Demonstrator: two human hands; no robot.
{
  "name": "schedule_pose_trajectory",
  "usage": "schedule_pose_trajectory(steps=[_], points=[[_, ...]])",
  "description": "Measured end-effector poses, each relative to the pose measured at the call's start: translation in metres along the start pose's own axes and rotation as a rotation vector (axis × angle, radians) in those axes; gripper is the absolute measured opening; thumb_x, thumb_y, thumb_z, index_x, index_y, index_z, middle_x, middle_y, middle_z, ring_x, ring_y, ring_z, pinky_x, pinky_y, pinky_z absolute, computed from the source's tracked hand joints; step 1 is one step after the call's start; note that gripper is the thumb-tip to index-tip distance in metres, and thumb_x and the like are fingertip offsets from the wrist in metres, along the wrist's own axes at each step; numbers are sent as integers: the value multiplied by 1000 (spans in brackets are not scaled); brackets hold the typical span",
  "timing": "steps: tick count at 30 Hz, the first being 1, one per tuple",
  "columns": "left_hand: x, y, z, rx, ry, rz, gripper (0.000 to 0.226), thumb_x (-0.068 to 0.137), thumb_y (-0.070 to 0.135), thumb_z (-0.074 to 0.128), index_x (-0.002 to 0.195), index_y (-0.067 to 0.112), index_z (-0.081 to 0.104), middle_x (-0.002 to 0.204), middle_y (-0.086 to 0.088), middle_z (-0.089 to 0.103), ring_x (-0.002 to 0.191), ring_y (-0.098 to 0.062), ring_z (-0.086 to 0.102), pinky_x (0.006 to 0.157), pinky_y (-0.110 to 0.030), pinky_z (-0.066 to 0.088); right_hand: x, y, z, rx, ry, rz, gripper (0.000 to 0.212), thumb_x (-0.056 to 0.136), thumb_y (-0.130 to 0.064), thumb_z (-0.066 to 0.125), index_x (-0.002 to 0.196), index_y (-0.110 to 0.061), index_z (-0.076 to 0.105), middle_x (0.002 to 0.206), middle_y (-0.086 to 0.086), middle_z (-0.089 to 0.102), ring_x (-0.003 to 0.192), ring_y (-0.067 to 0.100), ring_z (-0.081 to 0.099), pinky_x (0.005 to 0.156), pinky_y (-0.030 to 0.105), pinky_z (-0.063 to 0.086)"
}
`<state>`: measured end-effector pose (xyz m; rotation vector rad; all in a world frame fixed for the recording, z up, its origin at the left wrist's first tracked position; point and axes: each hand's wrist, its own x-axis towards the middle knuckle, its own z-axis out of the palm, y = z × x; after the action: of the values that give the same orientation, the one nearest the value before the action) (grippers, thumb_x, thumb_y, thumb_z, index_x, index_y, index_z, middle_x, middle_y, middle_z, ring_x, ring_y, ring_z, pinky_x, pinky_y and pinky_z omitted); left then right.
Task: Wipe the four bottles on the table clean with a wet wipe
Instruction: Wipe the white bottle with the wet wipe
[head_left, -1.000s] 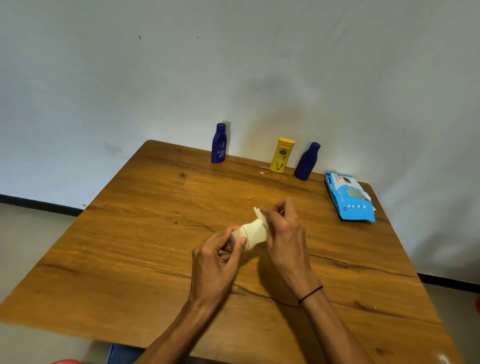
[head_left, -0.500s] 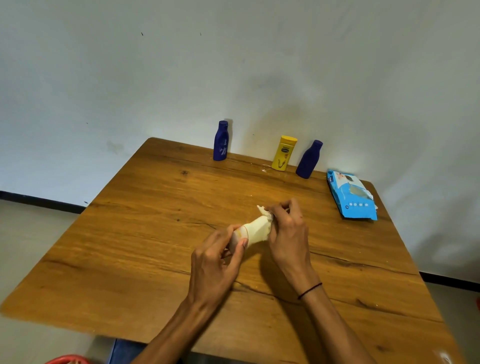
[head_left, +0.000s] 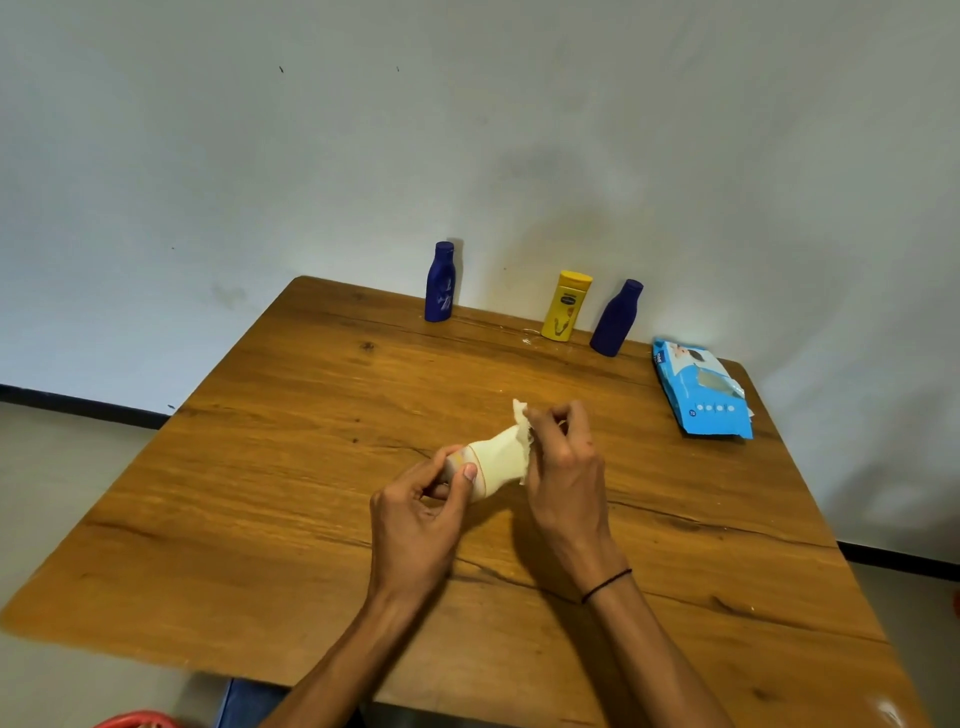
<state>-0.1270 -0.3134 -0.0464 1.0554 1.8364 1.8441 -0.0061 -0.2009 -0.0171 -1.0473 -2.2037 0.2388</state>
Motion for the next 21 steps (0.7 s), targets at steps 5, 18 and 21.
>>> schedule_pose_trajectory(steps=[5,18,21], points=[[7,1,3,-190,8,-148,24,97,9,72,110,28,78,91,10,82,82,-4,77,72,-26,63,-31,-23,13,50,-115,-302,51,91,-3,72,139,2,58,114,12,50,87,24,58,67,33,54],[3,-3,5,-392,8,-270,20,96,2,70,108,15,79,97,-2,82,88,-10,76,72,-25,62,-30,-25,11,-35,-94,-223,53,89,-4,74,139,1,57,112,11,50,81,20,57,59,30,56],[1,-4,6,-396,16,-280,22,96,4,70,107,20,79,100,-1,82,92,-11,76,74,-25,62,-42,-29,15,2,-118,-311,50,96,-9,64,143,2,54,114,12,51,85,24,59,63,33,55]])
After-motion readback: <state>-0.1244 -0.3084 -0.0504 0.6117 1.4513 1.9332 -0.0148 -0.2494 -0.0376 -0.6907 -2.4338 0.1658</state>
